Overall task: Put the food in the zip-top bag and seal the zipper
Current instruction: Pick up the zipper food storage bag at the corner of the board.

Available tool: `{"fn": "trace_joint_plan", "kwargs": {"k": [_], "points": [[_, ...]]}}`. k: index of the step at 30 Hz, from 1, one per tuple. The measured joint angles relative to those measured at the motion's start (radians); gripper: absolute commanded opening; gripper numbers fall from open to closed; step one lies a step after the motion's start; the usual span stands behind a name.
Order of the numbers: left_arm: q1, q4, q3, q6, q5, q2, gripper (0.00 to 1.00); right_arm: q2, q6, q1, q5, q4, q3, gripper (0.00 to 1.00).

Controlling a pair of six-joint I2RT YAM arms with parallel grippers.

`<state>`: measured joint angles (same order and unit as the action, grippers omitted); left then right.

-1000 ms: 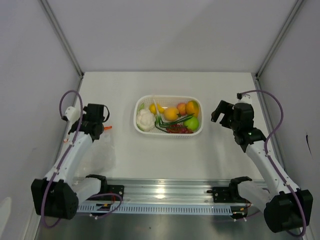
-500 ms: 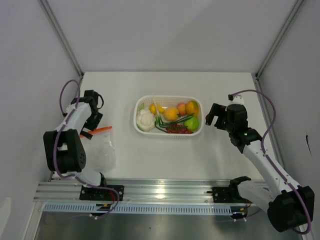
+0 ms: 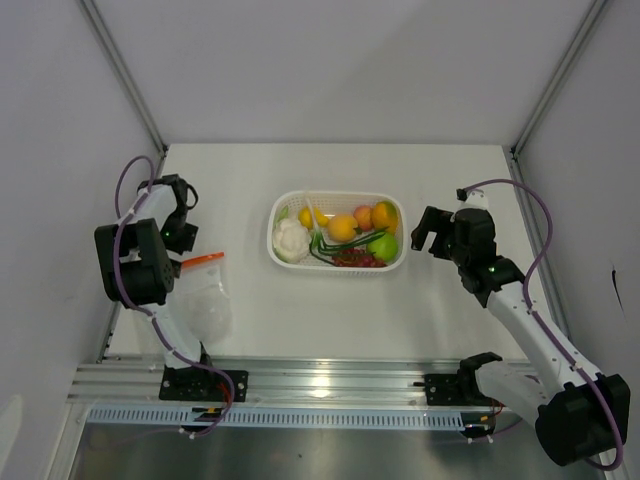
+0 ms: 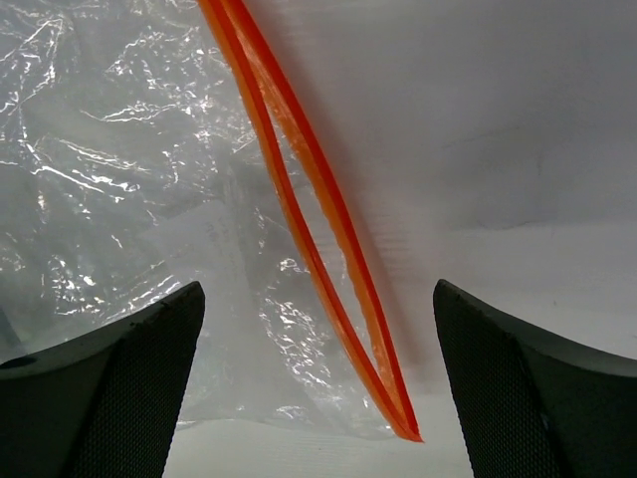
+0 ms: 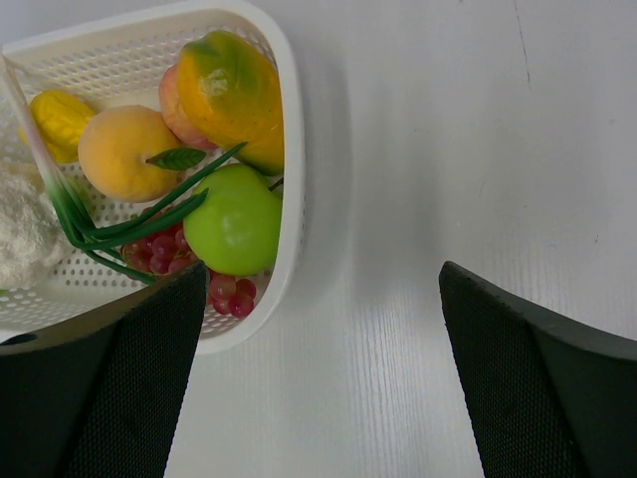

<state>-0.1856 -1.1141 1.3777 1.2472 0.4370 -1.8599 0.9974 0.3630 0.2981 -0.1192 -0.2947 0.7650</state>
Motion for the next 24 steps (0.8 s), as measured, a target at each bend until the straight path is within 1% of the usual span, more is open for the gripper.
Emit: {"fn": "trace_joint_plan", "kwargs": {"k": [5, 10, 11, 13, 14, 16, 17, 19, 20, 21, 22, 24], "points": [[-0.012, -0.026, -0.038, 0.011, -0.028, -0.018, 0.91, 0.000, 0.000, 0.000, 0.000, 0.000, 0.000, 0.99], [-0.012, -0.044, -0.050, 0.012, -0.053, -0.018, 0.81, 0.000, -0.001, 0.000, 0.000, 0.000, 0.000, 0.99], [-0.012, -0.043, -0.051, 0.013, -0.057, -0.018, 0.72, 0.000, 0.000, 0.000, 0.000, 0.000, 0.000, 0.99], [-0.012, -0.042, -0.057, 0.017, -0.059, -0.018, 0.63, -0.003, -0.001, 0.000, 0.000, 0.000, 0.000, 0.99], [-0.012, -0.038, -0.063, 0.019, -0.059, -0.018, 0.52, -0.005, -0.001, 0.000, 0.000, 0.000, 0.000, 0.99], [-0.012, -0.034, -0.080, 0.025, -0.060, -0.018, 0.42, -0.011, -0.001, 0.000, 0.000, 0.000, 0.000, 0.99], [-0.012, -0.032, -0.089, 0.027, -0.060, -0.017, 0.35, -0.013, 0.000, 0.000, 0.000, 0.000, 0.000, 0.99], [-0.012, -0.031, -0.101, 0.029, -0.061, -0.016, 0.25, -0.014, 0.000, 0.000, 0.000, 0.000, 0.000, 0.99], [-0.012, -0.031, -0.103, 0.026, -0.060, -0.016, 0.13, -0.015, 0.000, 0.000, 0.000, 0.000, 0.000, 0.99], [-0.012, -0.028, -0.106, 0.027, -0.060, -0.014, 0.06, -0.015, 0.000, 0.001, 0.000, 0.000, 0.000, 0.99], [-0.012, -0.027, -0.108, 0.022, -0.062, -0.012, 0.01, -0.015, 0.000, 0.002, 0.000, 0.000, 0.000, 1.00], [-0.012, -0.017, -0.114, 0.006, -0.067, -0.001, 0.01, -0.015, 0.000, 0.006, -0.001, -0.002, 0.000, 0.99]]}}
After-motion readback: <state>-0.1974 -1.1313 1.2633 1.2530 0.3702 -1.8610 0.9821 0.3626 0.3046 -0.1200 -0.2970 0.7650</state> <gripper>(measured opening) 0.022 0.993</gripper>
